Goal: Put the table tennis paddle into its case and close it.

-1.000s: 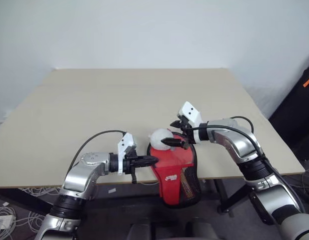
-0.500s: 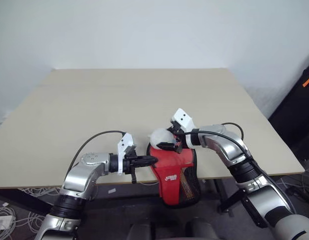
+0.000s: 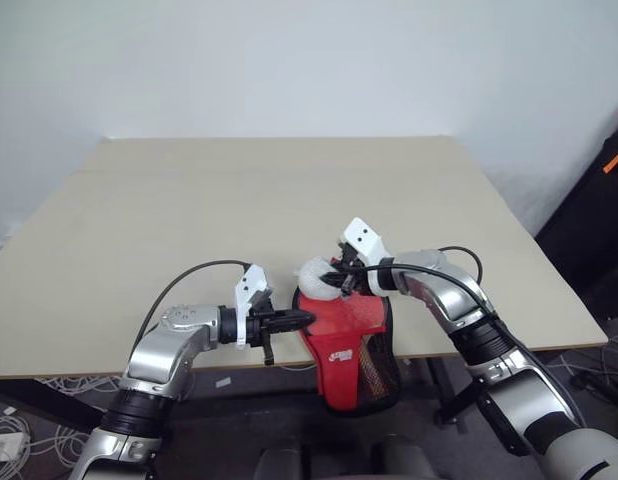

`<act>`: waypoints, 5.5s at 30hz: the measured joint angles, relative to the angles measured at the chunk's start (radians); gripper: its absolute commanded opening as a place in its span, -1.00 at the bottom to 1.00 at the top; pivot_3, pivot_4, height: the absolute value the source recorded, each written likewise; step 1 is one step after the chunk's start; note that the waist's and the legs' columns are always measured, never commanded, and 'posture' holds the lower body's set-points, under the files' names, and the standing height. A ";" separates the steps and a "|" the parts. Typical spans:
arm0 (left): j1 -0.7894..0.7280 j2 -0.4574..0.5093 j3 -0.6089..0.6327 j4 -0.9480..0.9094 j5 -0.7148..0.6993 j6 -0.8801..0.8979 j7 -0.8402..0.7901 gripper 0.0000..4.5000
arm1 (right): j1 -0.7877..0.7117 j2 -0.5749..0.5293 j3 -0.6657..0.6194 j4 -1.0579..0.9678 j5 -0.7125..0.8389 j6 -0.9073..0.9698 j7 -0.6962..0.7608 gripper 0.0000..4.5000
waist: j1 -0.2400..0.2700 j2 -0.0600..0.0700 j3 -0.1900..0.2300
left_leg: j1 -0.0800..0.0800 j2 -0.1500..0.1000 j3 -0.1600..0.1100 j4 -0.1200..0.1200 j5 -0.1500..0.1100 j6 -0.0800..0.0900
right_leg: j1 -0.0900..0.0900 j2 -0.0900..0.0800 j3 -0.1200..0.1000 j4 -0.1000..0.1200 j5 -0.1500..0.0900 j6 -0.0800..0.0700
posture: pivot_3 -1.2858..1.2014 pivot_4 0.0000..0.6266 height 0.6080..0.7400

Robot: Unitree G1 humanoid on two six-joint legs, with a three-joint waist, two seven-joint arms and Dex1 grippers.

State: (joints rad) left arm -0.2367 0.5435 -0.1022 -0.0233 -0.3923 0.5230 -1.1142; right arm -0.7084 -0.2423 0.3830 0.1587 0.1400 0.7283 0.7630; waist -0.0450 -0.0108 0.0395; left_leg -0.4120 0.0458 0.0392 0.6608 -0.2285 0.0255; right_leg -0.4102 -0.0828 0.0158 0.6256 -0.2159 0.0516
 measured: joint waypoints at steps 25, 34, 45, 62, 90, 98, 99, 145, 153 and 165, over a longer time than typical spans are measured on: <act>-0.173 -0.192 -0.104 0.243 0.119 -0.185 0.087 -1.00 | -0.302 0.036 -0.133 0.541 -0.070 -0.229 -0.108 -0.99 | -0.006 0.001 0.001 | 0.000 -0.001 0.000 0.000 0.000 0.000 | 0.000 0.001 0.001 0.000 0.002 -0.003 | 0.03 -1.00 1.00; -0.256 -0.277 -0.117 0.426 0.186 -0.290 0.131 -1.00 | -0.303 0.051 -0.131 0.532 -0.091 -0.232 -0.083 -0.99 | -0.006 0.001 0.001 | 0.000 -0.001 -0.001 0.000 0.000 0.000 | 0.001 0.001 0.001 0.000 0.002 -0.003 | 0.03 -1.00 1.00; -0.307 -0.333 -0.120 0.547 0.236 -0.373 0.143 -1.00 | -0.285 0.058 -0.128 0.515 -0.114 -0.229 -0.079 -0.99 | -0.006 0.001 0.001 | 0.000 -0.001 -0.001 0.000 0.000 0.000 | 0.001 0.001 0.001 0.000 0.002 -0.003 | 0.03 -1.00 1.00; -0.322 -0.349 -0.115 0.626 0.253 -0.451 0.099 -1.00 | -0.334 -0.003 -0.136 0.686 -0.175 -0.321 -0.137 -0.99 | -0.004 0.002 0.000 | 0.000 -0.001 -0.001 0.001 0.000 0.000 | 0.002 0.001 0.001 0.000 0.002 -0.003 | 0.03 -1.00 1.00; -0.373 -0.393 -0.110 0.806 0.289 -0.613 0.086 -1.00 | -0.024 -0.406 -0.184 0.238 -0.148 -0.235 0.157 -0.99 | 0.006 0.014 -0.007 | 0.001 -0.004 -0.002 0.002 0.001 0.002 | 0.005 -0.002 0.001 -0.001 -0.001 0.002 | 0.03 -1.00 1.00; -0.394 -0.404 -0.117 0.834 0.304 -0.624 0.074 -1.00 | 0.135 -0.523 -0.252 0.025 -0.082 -0.112 0.201 -0.99 | 0.023 0.014 -0.008 | 0.001 -0.004 -0.001 0.002 0.001 0.003 | 0.005 -0.002 0.001 -0.002 -0.002 0.002 | 0.03 -1.00 1.00; -0.396 -0.404 -0.117 0.837 0.304 -0.624 0.071 -1.00 | 0.151 -0.532 -0.261 0.003 -0.073 -0.098 0.202 -0.99 | 0.023 0.014 -0.008 | 0.001 -0.004 -0.001 0.002 0.001 0.003 | 0.004 -0.002 0.001 -0.002 -0.002 0.001 | 0.03 -1.00 1.00; -0.510 -0.438 -0.121 1.028 0.347 -0.692 -0.010 -1.00 | 0.799 -0.941 -0.534 -0.690 0.332 -0.036 0.502 -0.99 | 0.052 0.008 -0.007 | 0.001 -0.004 -0.001 0.006 -0.003 0.004 | 0.005 -0.003 0.001 -0.003 -0.004 0.001 | 0.03 -1.00 1.00; -0.521 -0.438 -0.121 1.043 0.352 -0.694 -0.022 -1.00 | 0.776 -0.945 -0.525 -0.804 0.417 0.008 0.499 -0.99 | 0.053 0.008 -0.007 | 0.001 -0.004 -0.001 0.007 -0.003 0.004 | 0.005 -0.003 0.000 -0.003 -0.005 0.002 | 0.03 -1.00 1.00; -0.544 -0.440 -0.120 1.067 0.371 -0.694 -0.045 -1.00 | 0.792 -0.939 -0.442 -0.948 0.467 0.049 0.443 -0.99 | 0.054 0.007 -0.007 | 0.001 -0.004 -0.001 0.007 -0.004 0.003 | 0.005 -0.003 0.000 -0.003 -0.005 0.002 | 0.03 -1.00 1.00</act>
State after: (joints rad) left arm -0.7807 0.1031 -0.2226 1.0441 -0.0212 -0.1710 -1.1590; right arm 0.0838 -1.1809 -0.0595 -0.7896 0.6072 0.7769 1.2057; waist 0.0092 -0.0037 0.0328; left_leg -0.4106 0.0422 0.0377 0.6676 -0.2321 0.0290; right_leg -0.4056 -0.0856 0.0161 0.6224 -0.2205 0.0533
